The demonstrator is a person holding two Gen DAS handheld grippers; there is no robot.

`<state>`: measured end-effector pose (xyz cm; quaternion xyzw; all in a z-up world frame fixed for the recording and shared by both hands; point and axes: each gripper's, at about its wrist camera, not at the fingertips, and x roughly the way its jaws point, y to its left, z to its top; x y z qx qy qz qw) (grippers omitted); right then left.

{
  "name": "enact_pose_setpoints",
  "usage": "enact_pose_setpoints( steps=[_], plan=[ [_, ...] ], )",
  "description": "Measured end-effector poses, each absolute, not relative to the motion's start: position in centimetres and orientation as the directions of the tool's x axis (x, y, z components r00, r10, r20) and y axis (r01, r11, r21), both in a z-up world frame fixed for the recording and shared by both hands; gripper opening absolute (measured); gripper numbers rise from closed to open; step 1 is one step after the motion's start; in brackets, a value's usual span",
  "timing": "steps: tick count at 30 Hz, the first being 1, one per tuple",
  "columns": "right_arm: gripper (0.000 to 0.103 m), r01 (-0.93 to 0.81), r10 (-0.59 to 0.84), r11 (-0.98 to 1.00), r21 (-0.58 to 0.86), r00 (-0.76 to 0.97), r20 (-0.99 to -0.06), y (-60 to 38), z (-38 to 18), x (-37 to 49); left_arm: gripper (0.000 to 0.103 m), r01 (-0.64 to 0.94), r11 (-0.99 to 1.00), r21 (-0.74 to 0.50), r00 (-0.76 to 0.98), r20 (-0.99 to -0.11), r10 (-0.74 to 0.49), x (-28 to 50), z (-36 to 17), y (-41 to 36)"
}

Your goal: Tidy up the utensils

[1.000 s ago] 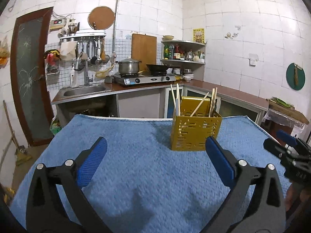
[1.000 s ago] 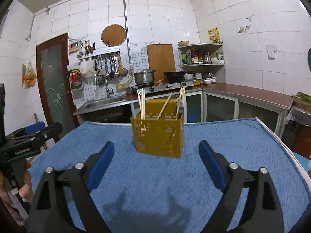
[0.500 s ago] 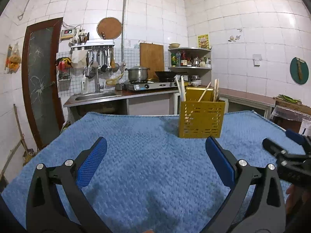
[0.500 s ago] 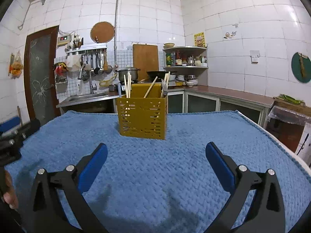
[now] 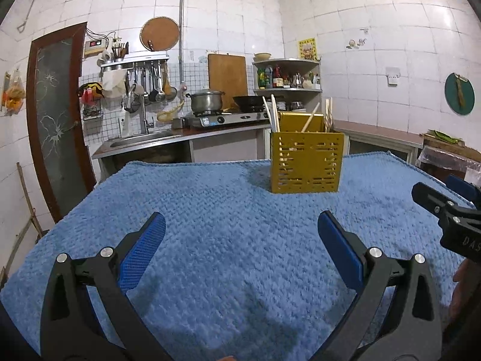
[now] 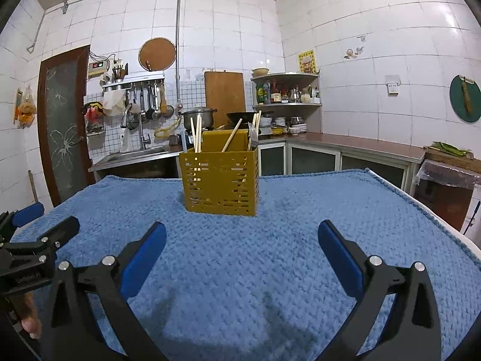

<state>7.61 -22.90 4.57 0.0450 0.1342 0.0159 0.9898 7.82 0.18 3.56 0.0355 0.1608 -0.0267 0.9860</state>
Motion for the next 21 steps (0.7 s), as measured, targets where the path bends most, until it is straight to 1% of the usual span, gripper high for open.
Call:
enact_pose_setpoints(
  steps=[5,11,21],
  plan=[
    [0.099,-0.034,0.062,0.995,0.094,0.95,-0.306,-22.6,4.1,8.4,0.098,0.049,0.996,0.07,0.942,-0.335,-0.023,8.1,3.4,0.1],
    [0.099,-0.038,0.066,0.995,0.094,0.948,-0.311,-22.6,3.8,8.7,0.098,0.036,0.999,0.039,0.936,-0.353,-0.02,8.4,3.2,0.9],
    [0.099,-0.045,0.07,0.995,0.087,0.947,-0.313,-22.3,3.6,8.9,0.098,0.031,0.999,0.032,0.933,-0.36,-0.018,8.7,3.2,1.4]
  ],
)
